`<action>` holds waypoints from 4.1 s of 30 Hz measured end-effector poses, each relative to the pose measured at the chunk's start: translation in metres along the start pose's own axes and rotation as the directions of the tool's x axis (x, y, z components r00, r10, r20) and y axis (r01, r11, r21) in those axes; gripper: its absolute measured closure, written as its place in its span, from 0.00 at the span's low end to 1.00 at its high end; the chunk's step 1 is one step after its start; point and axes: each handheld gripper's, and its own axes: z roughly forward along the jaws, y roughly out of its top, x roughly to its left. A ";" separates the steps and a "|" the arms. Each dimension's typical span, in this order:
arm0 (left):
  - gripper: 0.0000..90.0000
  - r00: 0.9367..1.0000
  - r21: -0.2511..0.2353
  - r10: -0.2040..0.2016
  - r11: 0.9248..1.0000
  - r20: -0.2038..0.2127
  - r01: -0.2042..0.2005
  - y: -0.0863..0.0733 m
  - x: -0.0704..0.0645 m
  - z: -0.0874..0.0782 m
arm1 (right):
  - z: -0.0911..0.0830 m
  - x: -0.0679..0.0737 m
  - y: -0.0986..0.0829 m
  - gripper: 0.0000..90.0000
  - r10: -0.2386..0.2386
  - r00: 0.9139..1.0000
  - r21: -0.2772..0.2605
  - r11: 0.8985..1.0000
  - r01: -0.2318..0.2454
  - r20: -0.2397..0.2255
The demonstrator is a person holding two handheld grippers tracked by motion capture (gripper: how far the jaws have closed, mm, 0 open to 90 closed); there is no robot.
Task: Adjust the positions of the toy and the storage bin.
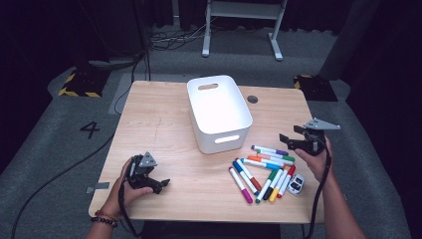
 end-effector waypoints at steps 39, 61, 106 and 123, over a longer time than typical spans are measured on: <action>0.00 1.000 0.000 0.000 1.000 0.000 0.000 0.000 0.000 0.000 | 0.070 0.084 0.089 0.52 -0.103 0.993 0.052 0.993 0.106 -0.052; 0.00 1.000 0.000 0.000 1.000 0.000 0.000 0.000 0.000 0.000 | 0.107 0.064 0.102 0.78 -0.153 0.988 0.103 0.983 0.151 0.014; 0.00 1.000 -0.002 0.016 1.000 0.003 -0.016 0.000 0.001 0.000 | 0.072 0.153 0.102 0.74 -0.363 0.861 0.048 0.913 0.405 -0.356; 0.00 1.000 -0.004 0.017 1.000 0.002 -0.017 0.000 0.001 0.000 | 0.049 0.079 0.092 0.64 -0.315 0.930 0.112 0.934 0.340 -0.191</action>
